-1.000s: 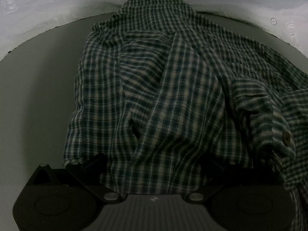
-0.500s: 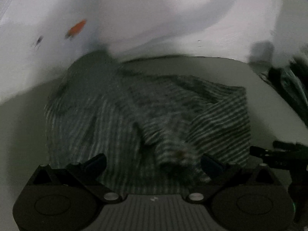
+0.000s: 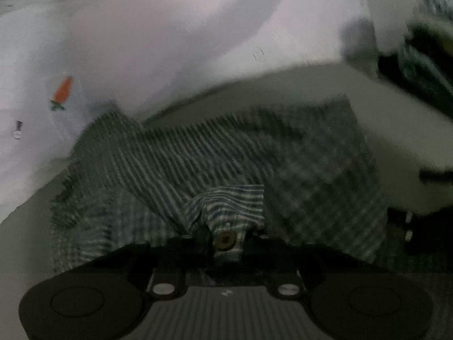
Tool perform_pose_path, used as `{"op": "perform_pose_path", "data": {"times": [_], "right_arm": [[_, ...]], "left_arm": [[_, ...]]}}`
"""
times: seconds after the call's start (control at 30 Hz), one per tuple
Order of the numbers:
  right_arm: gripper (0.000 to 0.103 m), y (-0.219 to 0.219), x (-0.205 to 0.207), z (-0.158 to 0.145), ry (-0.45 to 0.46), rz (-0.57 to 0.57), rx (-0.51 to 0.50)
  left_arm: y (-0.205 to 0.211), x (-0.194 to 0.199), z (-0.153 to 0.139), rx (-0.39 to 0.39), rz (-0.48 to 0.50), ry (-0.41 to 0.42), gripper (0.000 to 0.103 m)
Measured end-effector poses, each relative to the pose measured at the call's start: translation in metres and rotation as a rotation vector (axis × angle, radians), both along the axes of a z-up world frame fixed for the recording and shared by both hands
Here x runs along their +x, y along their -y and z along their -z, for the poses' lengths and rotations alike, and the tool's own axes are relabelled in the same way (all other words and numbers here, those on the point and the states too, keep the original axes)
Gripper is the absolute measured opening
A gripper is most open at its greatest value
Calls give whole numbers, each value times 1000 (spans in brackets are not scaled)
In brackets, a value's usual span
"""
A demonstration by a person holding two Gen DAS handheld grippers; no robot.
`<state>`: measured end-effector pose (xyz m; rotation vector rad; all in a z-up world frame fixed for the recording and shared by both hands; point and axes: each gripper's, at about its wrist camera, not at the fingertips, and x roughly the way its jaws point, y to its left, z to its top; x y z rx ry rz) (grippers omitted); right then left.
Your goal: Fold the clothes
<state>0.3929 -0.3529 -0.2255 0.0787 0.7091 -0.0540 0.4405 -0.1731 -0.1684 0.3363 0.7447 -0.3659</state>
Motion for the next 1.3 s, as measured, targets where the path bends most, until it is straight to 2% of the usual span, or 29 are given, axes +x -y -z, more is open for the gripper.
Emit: {"op": "perform_pose_path", "data": {"times": [0.13,0.23,0.37,0.47,0.67,0.73,0.93,1.2,1.3], "right_arm": [[103,3,1,-8,-40,35,56],[103,8,-6,-21,-34,78,120],[103,5,-23,-42,-7,122,124],[103,-2,-36,-54,-1,137,115],[103,-27,-52,-58,-53,151,57],[103,-35,-57,-58,-73,158,44],[103,-53,-64,-66,-87,176,57],[103,-80,-68,-76,-91,147,33],[103,-90,-69,-79,-93,134,25]], "left_arm": [[-17,0,-33,-81,-32,95,18],[-35,4,-57,-127,-100,172,18],[-71,9,-84,-201,-180,238,18],[-100,11,-96,-214,-229,274,18],[-168,17,-95,-242,-333,267,17],[-189,19,-91,-244,-331,261,17],[-254,31,-81,-279,-448,254,17],[-323,38,-93,-352,-592,285,16],[-341,40,-82,-342,-647,243,16]]}}
